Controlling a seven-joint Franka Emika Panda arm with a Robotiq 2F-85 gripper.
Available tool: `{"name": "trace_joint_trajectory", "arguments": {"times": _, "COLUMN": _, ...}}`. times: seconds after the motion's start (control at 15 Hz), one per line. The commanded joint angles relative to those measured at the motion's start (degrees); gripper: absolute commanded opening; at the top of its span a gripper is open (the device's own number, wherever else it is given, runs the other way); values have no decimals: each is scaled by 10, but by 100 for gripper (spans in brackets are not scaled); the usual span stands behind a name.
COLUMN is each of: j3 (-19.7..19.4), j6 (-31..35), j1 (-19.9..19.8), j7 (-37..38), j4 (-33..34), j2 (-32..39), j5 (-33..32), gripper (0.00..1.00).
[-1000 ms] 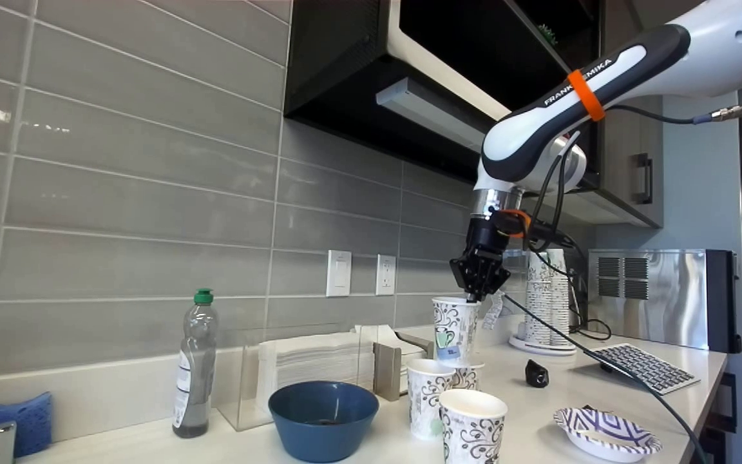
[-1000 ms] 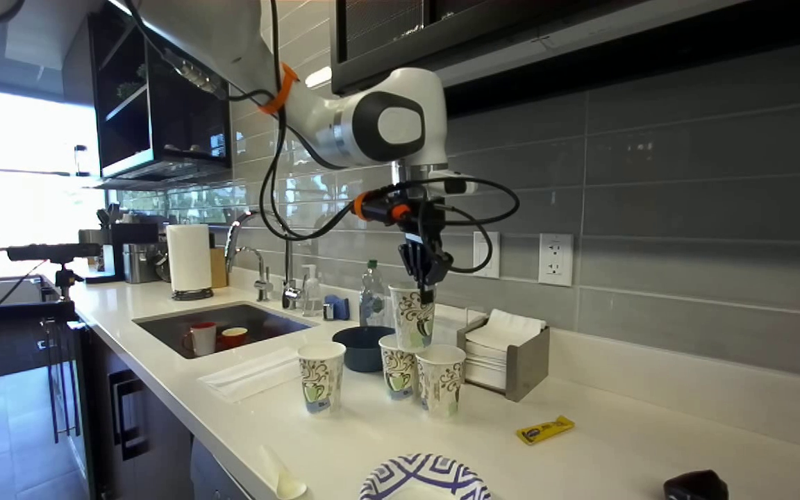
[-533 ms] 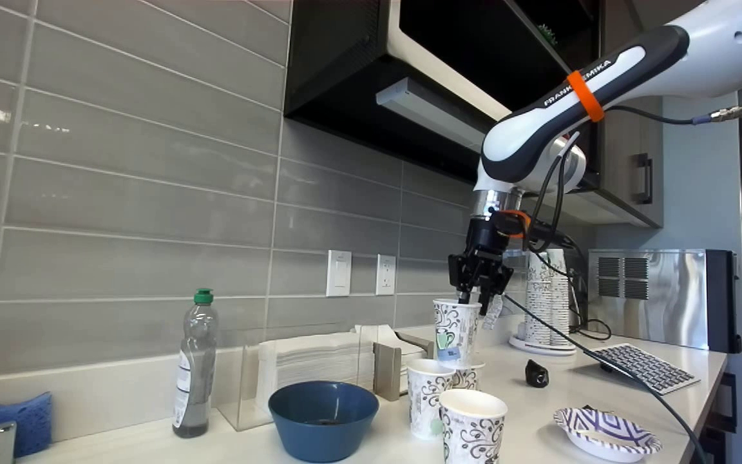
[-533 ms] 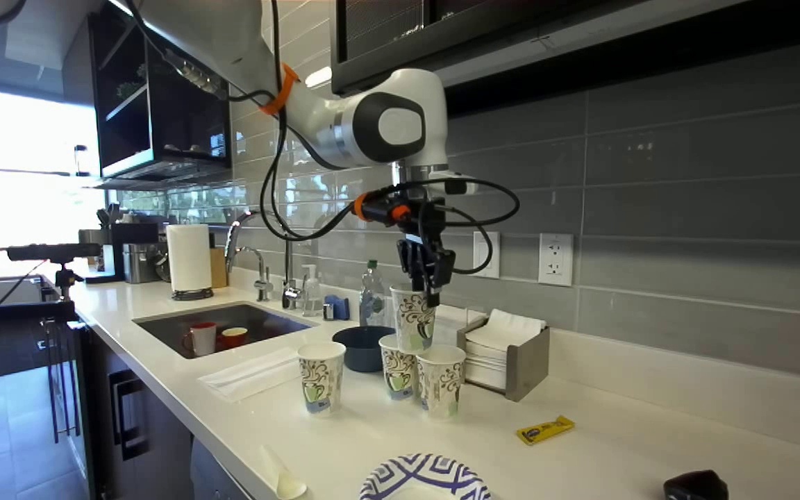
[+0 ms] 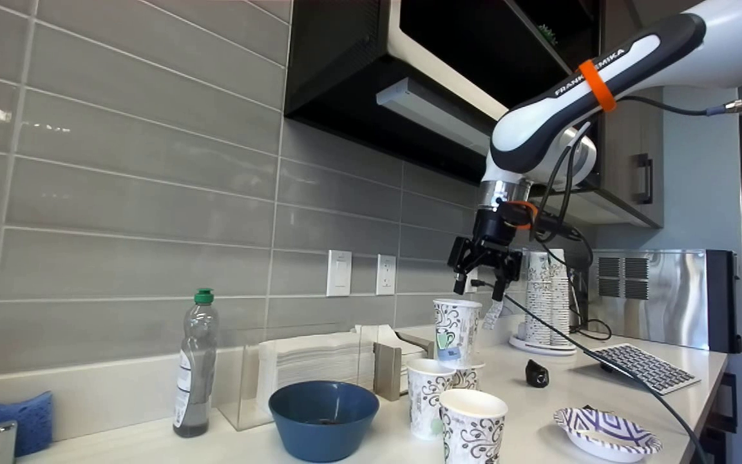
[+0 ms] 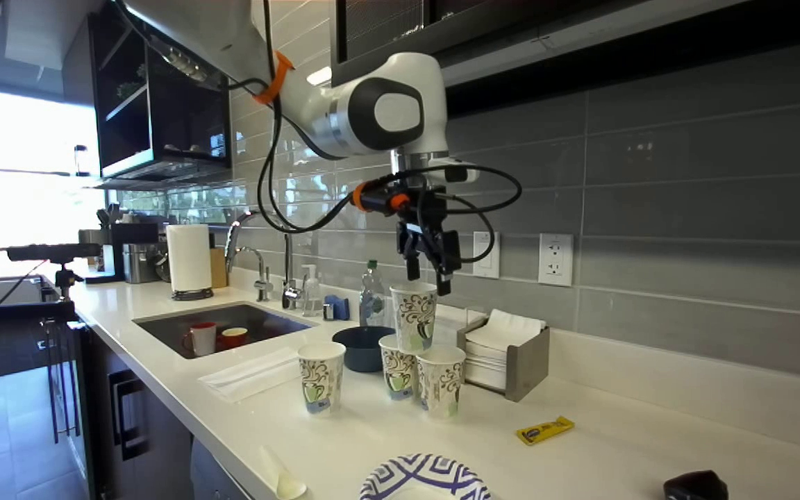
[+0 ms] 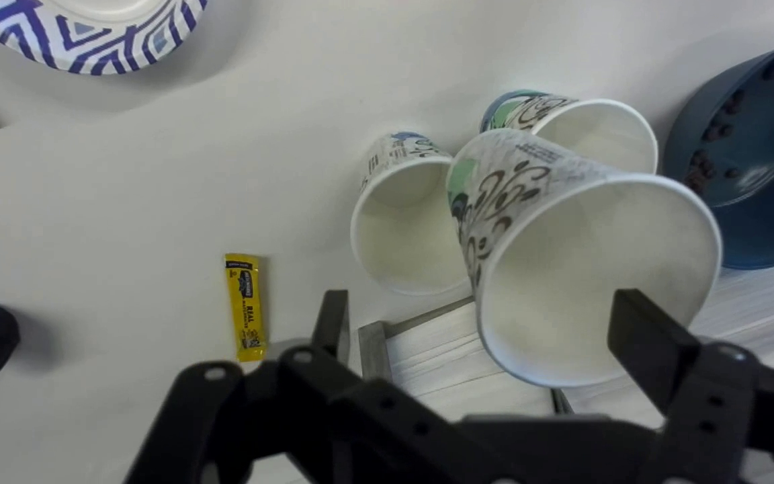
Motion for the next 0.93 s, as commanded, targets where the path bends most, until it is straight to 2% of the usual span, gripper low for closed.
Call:
{"name": "trace_joint_trajectory", "arguments": {"times": 0.0, "j3": -7, "j6": 25, "j1": 5, "j7": -2, "j4": -62, "j2": -72, "j5": 5, "gripper": 100}}
{"name": "trace_joint_trajectory", "arguments": {"times": 0.2, "j3": -1, "j6": 40, "j1": 14, "j7": -22, "j4": -111, "j2": -113, "j5": 17, "gripper": 100}}
{"name": "trace_joint_trajectory", "arguments": {"times": 0.47, "j3": 9, "j6": 65, "j1": 46, "j7": -70, "j4": -171, "j2": -149, "j5": 40, "gripper": 100}}
{"name": "trace_joint_trajectory", "arguments": {"times": 0.87, "j3": 25, "j6": 94, "j1": 99, "j7": -134, "j4": -222, "j2": -147, "j5": 62, "gripper": 100}}
